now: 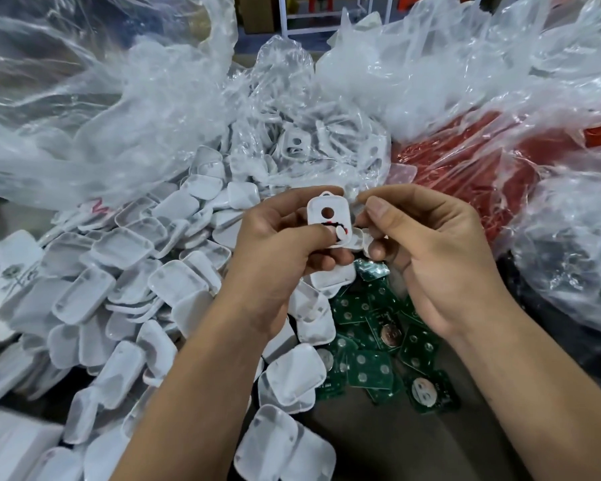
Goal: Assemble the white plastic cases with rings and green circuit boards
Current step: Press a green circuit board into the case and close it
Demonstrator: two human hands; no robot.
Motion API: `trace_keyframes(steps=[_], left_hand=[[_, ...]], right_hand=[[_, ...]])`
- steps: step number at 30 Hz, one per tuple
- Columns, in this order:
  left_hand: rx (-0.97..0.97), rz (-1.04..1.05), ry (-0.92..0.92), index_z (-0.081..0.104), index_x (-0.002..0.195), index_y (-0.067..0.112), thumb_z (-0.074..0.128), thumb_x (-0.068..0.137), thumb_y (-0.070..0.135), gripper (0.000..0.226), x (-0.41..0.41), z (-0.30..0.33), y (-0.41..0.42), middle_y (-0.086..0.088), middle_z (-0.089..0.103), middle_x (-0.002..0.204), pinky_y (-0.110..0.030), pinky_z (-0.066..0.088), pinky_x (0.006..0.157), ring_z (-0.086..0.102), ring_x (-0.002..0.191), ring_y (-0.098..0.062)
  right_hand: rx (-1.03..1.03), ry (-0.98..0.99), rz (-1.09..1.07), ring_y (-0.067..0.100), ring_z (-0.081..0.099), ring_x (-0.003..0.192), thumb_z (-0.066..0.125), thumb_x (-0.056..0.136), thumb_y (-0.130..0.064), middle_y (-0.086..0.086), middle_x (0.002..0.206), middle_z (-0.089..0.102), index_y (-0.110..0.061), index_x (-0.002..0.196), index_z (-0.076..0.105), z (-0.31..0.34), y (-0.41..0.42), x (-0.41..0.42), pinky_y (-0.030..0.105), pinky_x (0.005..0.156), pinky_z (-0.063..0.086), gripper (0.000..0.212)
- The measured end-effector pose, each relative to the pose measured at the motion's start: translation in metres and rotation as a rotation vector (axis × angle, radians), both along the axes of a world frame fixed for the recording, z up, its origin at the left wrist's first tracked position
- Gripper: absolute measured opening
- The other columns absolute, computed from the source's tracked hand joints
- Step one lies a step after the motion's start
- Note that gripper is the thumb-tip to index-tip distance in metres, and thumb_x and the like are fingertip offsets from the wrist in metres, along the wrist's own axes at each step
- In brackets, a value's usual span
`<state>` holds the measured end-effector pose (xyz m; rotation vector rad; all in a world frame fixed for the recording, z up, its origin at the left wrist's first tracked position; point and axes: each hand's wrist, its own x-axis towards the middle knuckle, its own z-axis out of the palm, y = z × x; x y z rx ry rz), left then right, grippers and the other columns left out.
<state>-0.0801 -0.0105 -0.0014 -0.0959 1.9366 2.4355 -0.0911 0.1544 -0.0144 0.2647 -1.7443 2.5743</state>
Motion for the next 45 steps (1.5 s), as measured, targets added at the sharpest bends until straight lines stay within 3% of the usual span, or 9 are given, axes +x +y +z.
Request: trace_keyframes(steps=[4,7,11,17,19,22,27,33,45], left_hand=[[0.001,0.007,-0.001,0.076,0.112,0.009,0.058,0.088,-0.017,0.039,0.001,0.001,0.0,-0.015,0.072,0.09,-0.024,0.054,0.056,0.067,0.057,-0.023],[0.0,0.013,0.001,0.076,0.112,0.01,0.058,0.088,-0.017,0.04,0.001,0.002,0.001,-0.022,0.071,0.093,-0.032,0.057,0.066,0.067,0.056,-0.02],[-0.014,0.025,0.01,0.076,0.112,0.009,0.059,0.086,-0.019,0.041,0.002,0.003,0.001,-0.032,0.071,0.102,-0.022,0.055,0.058,0.065,0.056,-0.019],[-0.039,0.02,0.016,0.078,0.11,0.012,0.057,0.088,-0.018,0.042,0.001,-0.002,0.0,-0.017,0.073,0.086,-0.021,0.053,0.056,0.067,0.056,-0.02],[-0.022,0.007,0.019,0.077,0.112,0.011,0.057,0.089,-0.017,0.042,0.001,-0.002,0.0,-0.016,0.072,0.085,-0.021,0.053,0.055,0.066,0.056,-0.02],[-0.011,-0.003,0.023,0.077,0.114,0.011,0.059,0.089,-0.016,0.04,0.001,-0.002,0.0,-0.013,0.073,0.087,-0.023,0.054,0.056,0.067,0.057,-0.021],[-0.015,-0.001,0.023,0.078,0.113,0.013,0.059,0.09,-0.015,0.041,0.0,-0.003,-0.001,-0.009,0.074,0.087,-0.021,0.052,0.056,0.068,0.058,-0.022],[-0.017,-0.024,0.036,0.076,0.115,0.011,0.058,0.09,-0.015,0.04,-0.001,-0.004,0.0,-0.008,0.073,0.082,-0.021,0.051,0.054,0.068,0.059,-0.022],[0.053,-0.091,0.001,0.076,0.113,0.007,0.051,0.094,-0.008,0.035,-0.001,-0.002,-0.001,-0.014,0.073,0.082,-0.022,0.05,0.053,0.065,0.058,-0.025]], right_hand=[[0.321,0.177,-0.1,0.012,0.061,0.054,0.078,0.09,-0.007,0.005,0.081,0.078,-0.02,0.093,0.082,-0.004,0.002,-0.001,0.02,0.05,0.05,0.014],[0.473,0.277,-0.058,0.006,0.068,0.063,0.082,0.088,-0.011,-0.006,0.08,0.077,-0.021,0.098,0.083,-0.005,0.005,-0.002,0.015,0.055,0.051,0.014],[0.631,0.37,-0.052,0.019,0.074,0.089,0.086,0.084,-0.012,-0.007,0.095,0.078,-0.021,0.102,0.082,-0.007,0.008,-0.005,0.033,0.081,0.06,0.02],[0.686,0.365,-0.031,0.023,0.067,0.084,0.088,0.082,-0.014,-0.003,0.092,0.072,-0.024,0.09,0.079,-0.007,0.01,-0.005,0.041,0.079,0.057,0.016],[0.674,0.346,-0.016,0.018,0.068,0.081,0.087,0.084,-0.013,-0.002,0.091,0.072,-0.022,0.09,0.078,-0.006,0.01,-0.005,0.033,0.076,0.056,0.014],[0.406,0.202,0.034,0.007,0.062,0.057,0.082,0.086,-0.013,-0.001,0.08,0.073,-0.017,0.089,0.076,-0.002,0.008,0.0,0.015,0.05,0.047,0.008],[-0.074,-0.038,0.07,0.016,0.06,0.068,0.072,0.081,-0.007,0.013,0.082,0.072,-0.004,0.094,0.069,0.005,0.006,0.0,0.021,0.051,0.046,0.014],[-0.065,-0.048,0.054,0.016,0.064,0.071,0.072,0.078,-0.006,0.016,0.087,0.076,-0.005,0.096,0.081,0.007,0.004,0.0,0.02,0.057,0.054,0.02],[-0.039,-0.048,0.004,0.02,0.075,0.069,0.075,0.078,-0.009,0.021,0.092,0.078,-0.002,0.097,0.077,0.01,0.004,0.001,0.021,0.057,0.059,0.02]])
